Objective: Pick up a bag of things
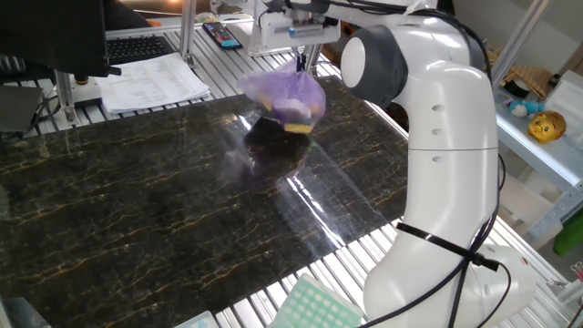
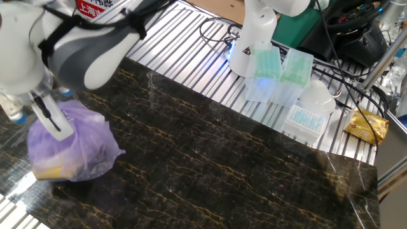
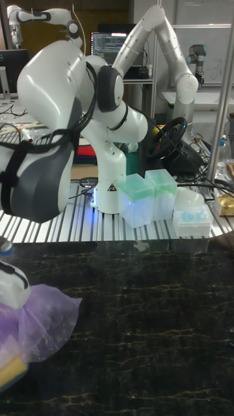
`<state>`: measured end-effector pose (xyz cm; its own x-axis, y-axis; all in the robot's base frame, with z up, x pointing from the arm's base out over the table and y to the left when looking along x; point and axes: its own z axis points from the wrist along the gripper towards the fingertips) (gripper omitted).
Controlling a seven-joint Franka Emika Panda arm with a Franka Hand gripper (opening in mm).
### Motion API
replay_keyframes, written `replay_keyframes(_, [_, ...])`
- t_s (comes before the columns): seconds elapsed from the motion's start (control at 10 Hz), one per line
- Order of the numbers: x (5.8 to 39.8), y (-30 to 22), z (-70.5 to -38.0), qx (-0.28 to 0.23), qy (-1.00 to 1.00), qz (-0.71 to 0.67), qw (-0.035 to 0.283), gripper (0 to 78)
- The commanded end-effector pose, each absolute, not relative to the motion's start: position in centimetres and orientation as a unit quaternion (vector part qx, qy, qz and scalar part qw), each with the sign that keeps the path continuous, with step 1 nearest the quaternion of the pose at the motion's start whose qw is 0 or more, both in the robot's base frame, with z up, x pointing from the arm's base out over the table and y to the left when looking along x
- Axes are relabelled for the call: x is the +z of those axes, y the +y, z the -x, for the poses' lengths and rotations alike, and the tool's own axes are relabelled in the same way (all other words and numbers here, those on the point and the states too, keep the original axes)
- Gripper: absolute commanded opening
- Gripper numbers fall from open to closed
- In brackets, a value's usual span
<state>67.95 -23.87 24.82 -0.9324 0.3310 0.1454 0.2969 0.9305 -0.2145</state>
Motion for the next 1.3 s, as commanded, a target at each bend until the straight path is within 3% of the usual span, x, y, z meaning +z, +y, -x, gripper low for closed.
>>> replay_keyframes(0.1, [28.6, -22.1, -67.7, 0.077, -0.986, 0.13, 0.075, 1.1])
replay_keyframes(0.6, [31.6, -20.5, -65.9, 0.047, -0.991, 0.104, 0.073, 1.1])
replay_keyframes(1.3, [35.0, -23.3, -67.6, 0.076, -0.99, 0.095, 0.073, 1.1])
